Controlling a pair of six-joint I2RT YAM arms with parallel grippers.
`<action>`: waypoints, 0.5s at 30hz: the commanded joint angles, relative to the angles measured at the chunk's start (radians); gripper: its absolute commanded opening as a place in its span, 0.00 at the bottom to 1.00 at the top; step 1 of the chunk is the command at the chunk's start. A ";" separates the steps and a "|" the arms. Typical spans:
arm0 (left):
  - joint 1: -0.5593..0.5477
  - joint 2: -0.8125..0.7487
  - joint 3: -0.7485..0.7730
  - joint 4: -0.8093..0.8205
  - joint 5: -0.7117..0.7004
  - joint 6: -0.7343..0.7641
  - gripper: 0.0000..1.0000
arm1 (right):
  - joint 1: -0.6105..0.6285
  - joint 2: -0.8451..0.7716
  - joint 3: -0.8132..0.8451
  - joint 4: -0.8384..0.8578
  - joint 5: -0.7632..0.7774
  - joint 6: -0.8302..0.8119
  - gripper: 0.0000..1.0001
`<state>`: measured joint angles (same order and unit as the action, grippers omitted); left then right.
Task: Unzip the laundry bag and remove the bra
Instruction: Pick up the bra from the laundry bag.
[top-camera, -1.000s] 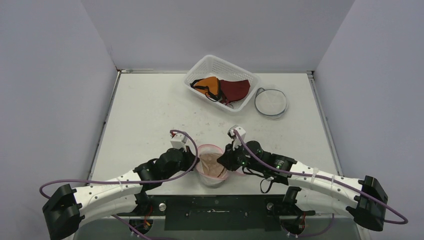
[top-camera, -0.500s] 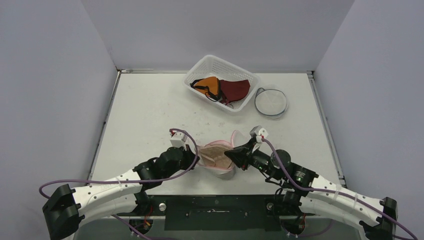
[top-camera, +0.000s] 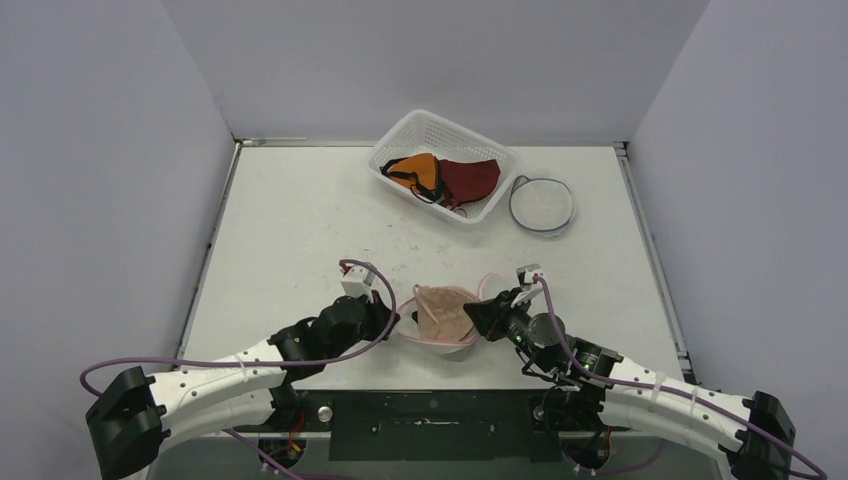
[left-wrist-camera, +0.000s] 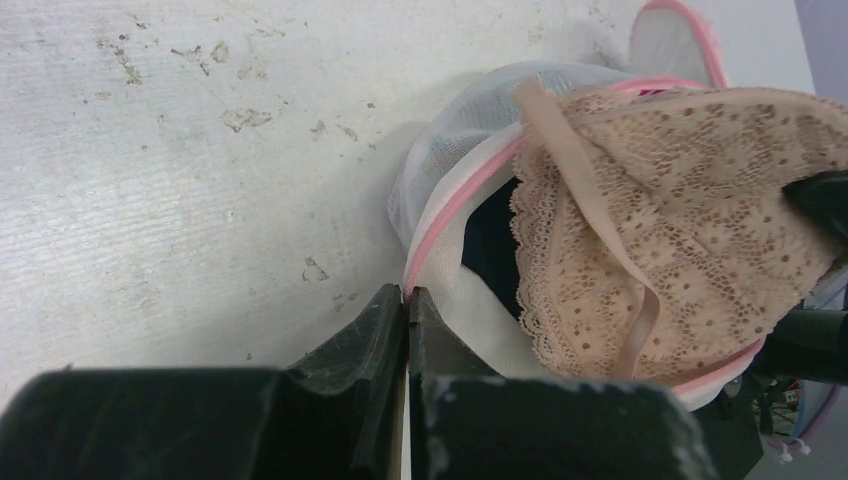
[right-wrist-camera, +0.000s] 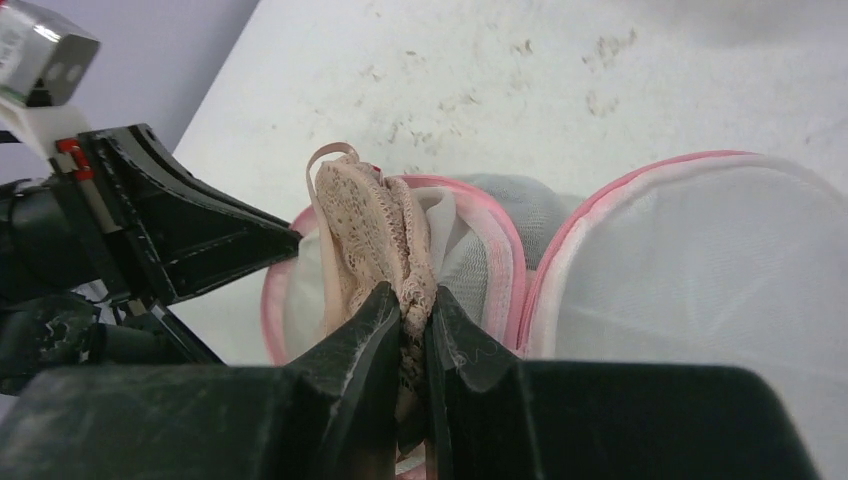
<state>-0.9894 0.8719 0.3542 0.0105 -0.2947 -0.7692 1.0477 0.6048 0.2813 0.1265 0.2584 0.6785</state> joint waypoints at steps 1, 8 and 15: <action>-0.005 0.023 -0.015 0.084 0.002 0.027 0.00 | -0.002 0.036 -0.030 0.123 -0.008 0.156 0.07; -0.014 0.063 -0.014 0.111 0.009 0.034 0.00 | -0.002 0.124 0.008 0.138 -0.094 0.165 0.44; -0.025 0.081 -0.018 0.124 0.006 0.036 0.00 | -0.002 0.267 0.075 0.088 -0.165 0.167 0.56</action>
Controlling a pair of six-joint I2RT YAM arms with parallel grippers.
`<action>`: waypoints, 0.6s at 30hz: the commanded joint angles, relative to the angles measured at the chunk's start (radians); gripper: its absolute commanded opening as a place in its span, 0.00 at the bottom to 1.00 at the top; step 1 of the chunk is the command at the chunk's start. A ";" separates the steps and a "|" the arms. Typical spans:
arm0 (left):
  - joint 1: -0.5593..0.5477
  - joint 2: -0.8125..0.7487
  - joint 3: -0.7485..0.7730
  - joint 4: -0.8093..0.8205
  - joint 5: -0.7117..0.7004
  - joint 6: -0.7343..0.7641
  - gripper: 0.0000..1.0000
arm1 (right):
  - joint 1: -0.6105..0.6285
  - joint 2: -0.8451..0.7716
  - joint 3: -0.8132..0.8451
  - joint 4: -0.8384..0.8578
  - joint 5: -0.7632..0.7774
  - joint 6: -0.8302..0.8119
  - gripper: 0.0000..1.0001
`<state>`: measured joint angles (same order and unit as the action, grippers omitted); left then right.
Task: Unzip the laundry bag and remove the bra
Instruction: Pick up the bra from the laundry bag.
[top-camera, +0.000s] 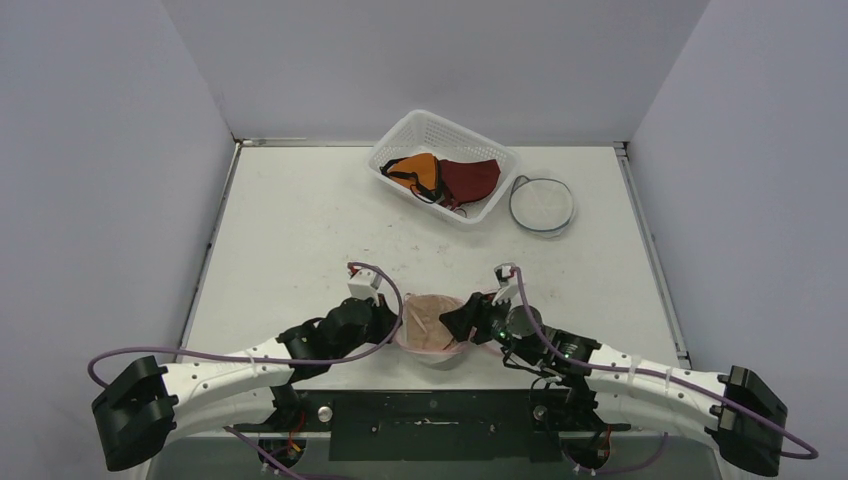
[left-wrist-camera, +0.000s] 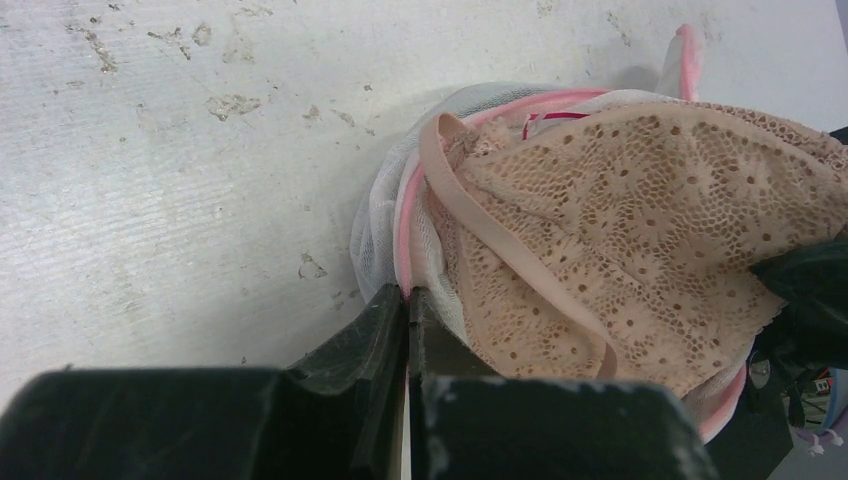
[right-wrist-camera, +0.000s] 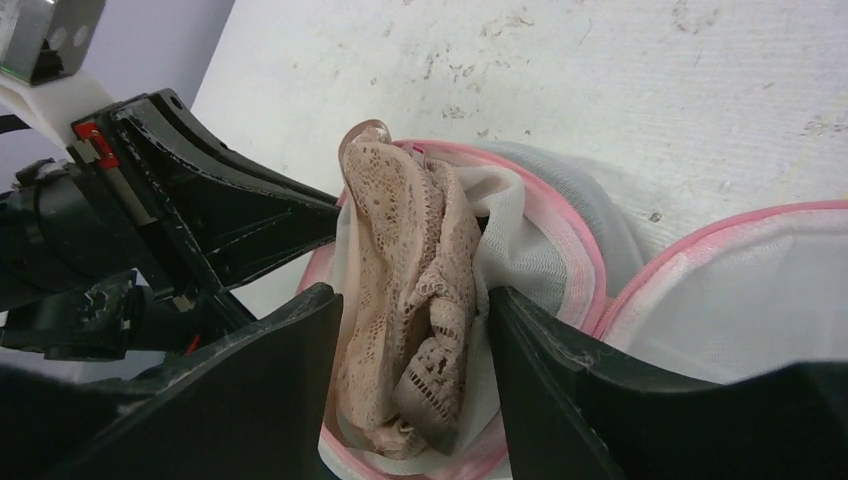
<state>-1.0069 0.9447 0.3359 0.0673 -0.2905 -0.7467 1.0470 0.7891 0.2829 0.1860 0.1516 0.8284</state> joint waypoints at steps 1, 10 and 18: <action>-0.007 0.009 0.000 0.069 0.002 0.013 0.00 | 0.000 0.111 0.085 0.019 -0.065 0.017 0.55; -0.013 -0.022 0.008 0.029 -0.010 0.015 0.00 | 0.002 0.146 0.169 -0.027 -0.072 -0.014 0.05; -0.013 -0.073 0.005 -0.010 -0.039 0.009 0.00 | 0.001 0.058 0.291 -0.063 -0.144 -0.118 0.05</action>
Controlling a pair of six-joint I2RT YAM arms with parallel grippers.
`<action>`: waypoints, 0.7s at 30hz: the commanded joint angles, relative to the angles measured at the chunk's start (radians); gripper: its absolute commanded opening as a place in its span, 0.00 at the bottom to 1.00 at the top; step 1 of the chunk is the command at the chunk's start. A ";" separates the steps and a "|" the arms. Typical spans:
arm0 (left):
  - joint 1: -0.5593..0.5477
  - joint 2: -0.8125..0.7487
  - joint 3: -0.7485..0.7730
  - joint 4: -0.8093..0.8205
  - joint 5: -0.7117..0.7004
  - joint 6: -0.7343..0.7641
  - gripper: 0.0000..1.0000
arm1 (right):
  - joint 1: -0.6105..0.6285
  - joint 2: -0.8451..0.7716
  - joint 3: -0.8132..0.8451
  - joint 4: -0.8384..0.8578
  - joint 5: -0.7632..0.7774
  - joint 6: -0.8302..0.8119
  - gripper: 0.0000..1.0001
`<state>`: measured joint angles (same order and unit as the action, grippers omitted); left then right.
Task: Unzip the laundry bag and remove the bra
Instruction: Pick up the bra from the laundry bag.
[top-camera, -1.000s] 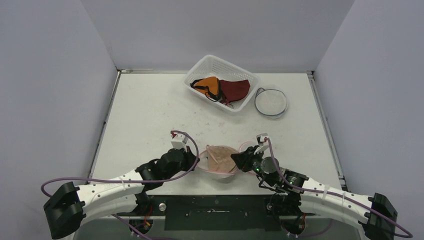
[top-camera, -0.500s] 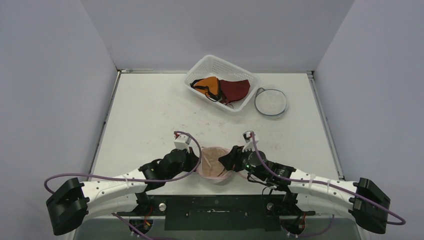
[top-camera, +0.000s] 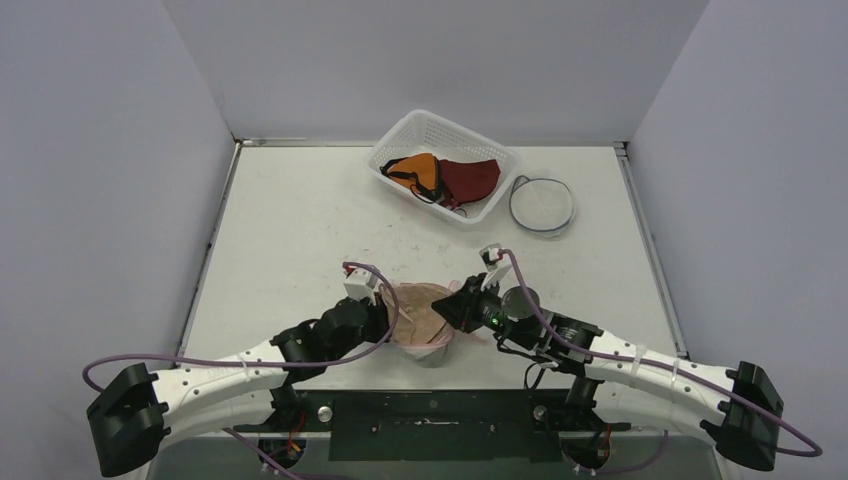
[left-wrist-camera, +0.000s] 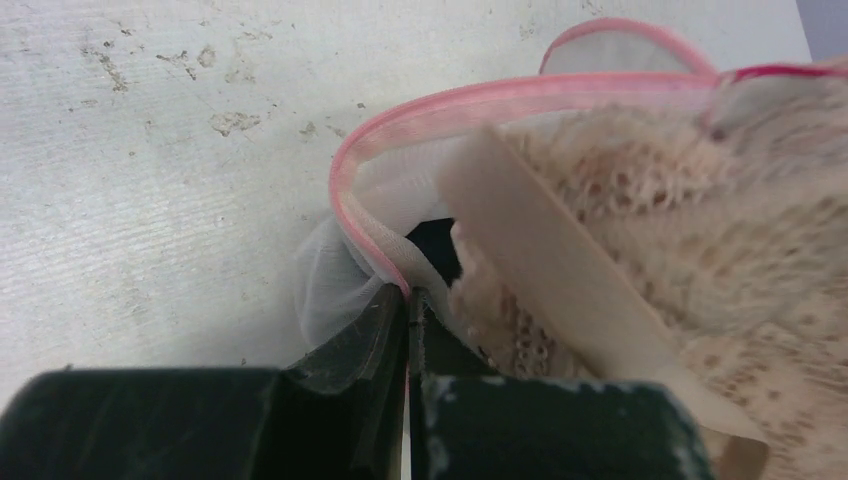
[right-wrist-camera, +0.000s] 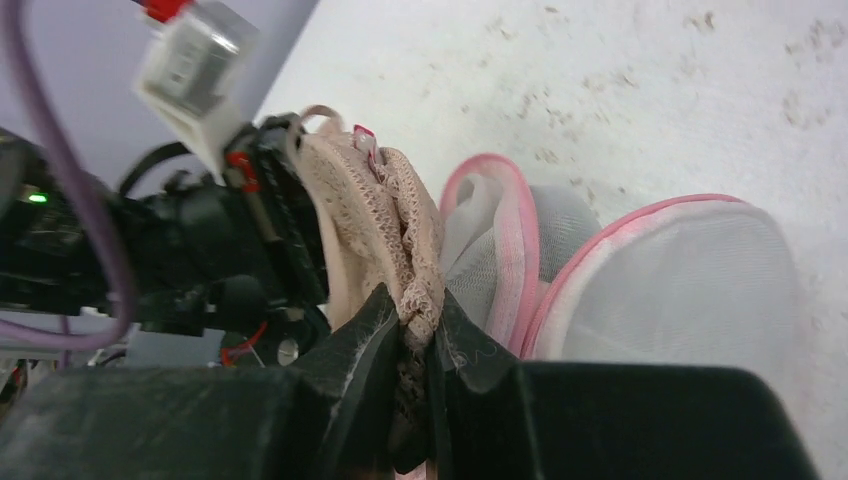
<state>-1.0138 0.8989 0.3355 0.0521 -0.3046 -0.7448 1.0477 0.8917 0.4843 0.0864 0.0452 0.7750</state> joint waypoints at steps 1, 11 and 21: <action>-0.006 -0.027 0.005 0.007 -0.025 0.007 0.00 | -0.001 -0.061 0.087 0.043 -0.036 -0.072 0.05; -0.006 -0.048 0.013 -0.013 -0.040 -0.006 0.00 | 0.003 -0.248 -0.023 0.152 0.138 -0.106 0.05; -0.006 -0.076 0.049 0.009 -0.011 -0.019 0.00 | 0.031 -0.149 0.005 0.061 0.295 -0.194 0.05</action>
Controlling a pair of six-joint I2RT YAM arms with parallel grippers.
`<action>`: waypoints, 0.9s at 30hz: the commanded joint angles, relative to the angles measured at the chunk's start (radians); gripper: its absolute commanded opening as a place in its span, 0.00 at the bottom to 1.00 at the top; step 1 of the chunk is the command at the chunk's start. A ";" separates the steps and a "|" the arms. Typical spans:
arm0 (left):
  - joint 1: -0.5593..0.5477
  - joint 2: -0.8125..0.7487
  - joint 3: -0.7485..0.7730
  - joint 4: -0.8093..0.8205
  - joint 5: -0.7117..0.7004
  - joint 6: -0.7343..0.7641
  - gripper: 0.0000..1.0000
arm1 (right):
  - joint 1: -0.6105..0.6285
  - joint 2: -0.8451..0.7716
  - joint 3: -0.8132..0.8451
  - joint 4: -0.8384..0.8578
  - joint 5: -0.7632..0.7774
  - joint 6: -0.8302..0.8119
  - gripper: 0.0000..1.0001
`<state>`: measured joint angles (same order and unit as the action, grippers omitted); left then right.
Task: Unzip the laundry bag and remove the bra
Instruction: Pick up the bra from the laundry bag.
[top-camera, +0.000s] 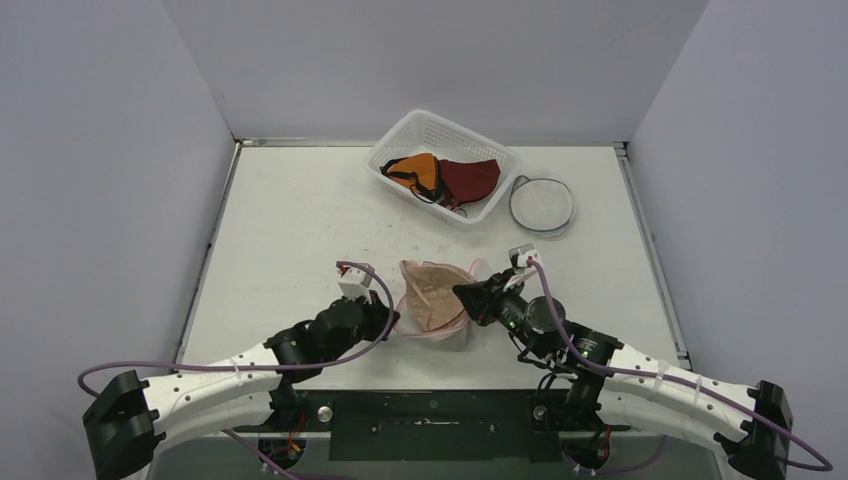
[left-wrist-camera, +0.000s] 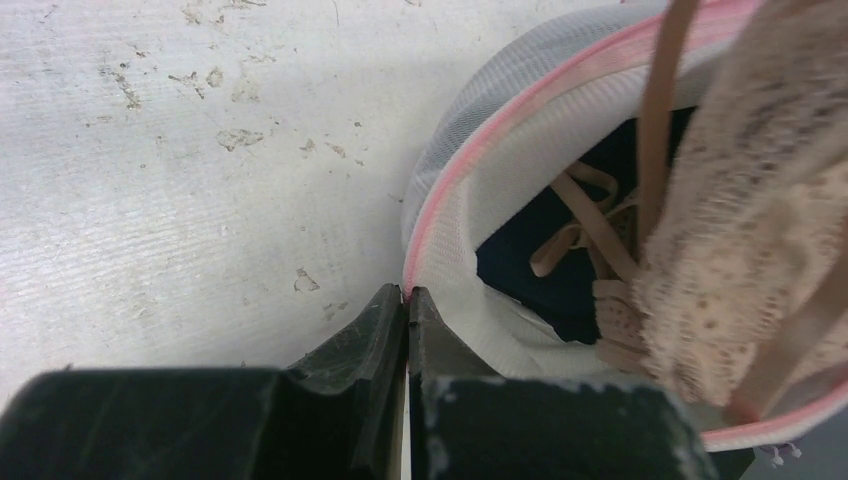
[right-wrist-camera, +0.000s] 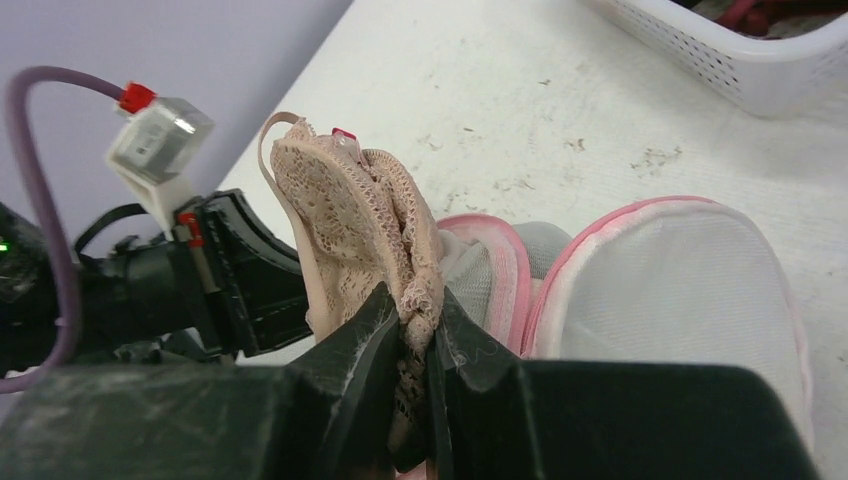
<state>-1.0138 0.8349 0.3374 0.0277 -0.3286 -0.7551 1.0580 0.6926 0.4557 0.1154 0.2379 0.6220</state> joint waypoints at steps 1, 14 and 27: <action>-0.006 -0.006 0.051 0.042 0.021 -0.009 0.00 | 0.026 0.072 0.034 0.031 0.113 -0.041 0.05; -0.007 0.048 0.060 0.067 0.058 -0.006 0.00 | 0.049 0.139 0.047 0.119 0.179 -0.004 0.05; -0.007 0.036 0.045 0.059 0.042 -0.005 0.00 | 0.036 0.047 0.124 0.073 0.176 0.018 0.05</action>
<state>-1.0157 0.8906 0.3595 0.0486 -0.2825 -0.7555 1.1000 0.7769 0.5293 0.1253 0.3794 0.6399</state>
